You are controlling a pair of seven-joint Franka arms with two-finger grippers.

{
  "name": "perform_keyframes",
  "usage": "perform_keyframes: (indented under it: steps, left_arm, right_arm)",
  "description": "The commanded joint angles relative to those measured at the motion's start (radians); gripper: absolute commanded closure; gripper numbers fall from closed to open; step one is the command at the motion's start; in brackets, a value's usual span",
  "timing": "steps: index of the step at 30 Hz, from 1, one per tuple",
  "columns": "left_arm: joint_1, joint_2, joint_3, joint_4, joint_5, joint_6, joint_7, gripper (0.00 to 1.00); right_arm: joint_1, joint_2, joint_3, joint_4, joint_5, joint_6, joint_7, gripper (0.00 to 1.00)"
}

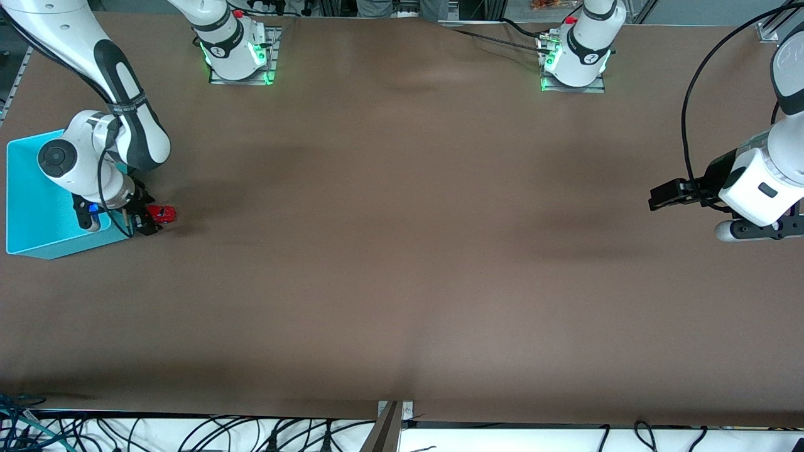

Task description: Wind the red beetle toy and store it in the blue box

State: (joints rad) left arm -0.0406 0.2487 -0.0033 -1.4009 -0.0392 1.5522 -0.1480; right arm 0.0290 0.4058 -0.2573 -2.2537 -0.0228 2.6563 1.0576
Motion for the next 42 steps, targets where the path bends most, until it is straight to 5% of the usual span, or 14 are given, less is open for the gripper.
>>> perform_keyframes:
  steps: [1,5,31,42]
  left_arm:
    - [-0.001,0.012,0.005,0.030,-0.014,-0.020,0.019,0.00]
    - [-0.001,0.012,0.005,0.030,-0.016,-0.020,0.019,0.00]
    - [-0.001,0.012,0.005,0.030,-0.014,-0.020,0.019,0.00]
    - [-0.001,0.012,0.005,0.030,-0.016,-0.020,0.019,0.00]
  right_arm:
    - [0.000,0.013,0.001,0.014,-0.016,0.010,0.033,0.83]
    - [0.000,0.013,0.001,0.014,-0.020,0.010,0.053,1.00]
    - [0.000,-0.111,0.058,0.014,-0.126,-0.142,0.035,1.00]
    - [0.000,-0.208,0.058,0.017,-0.131,-0.271,-0.145,1.00]
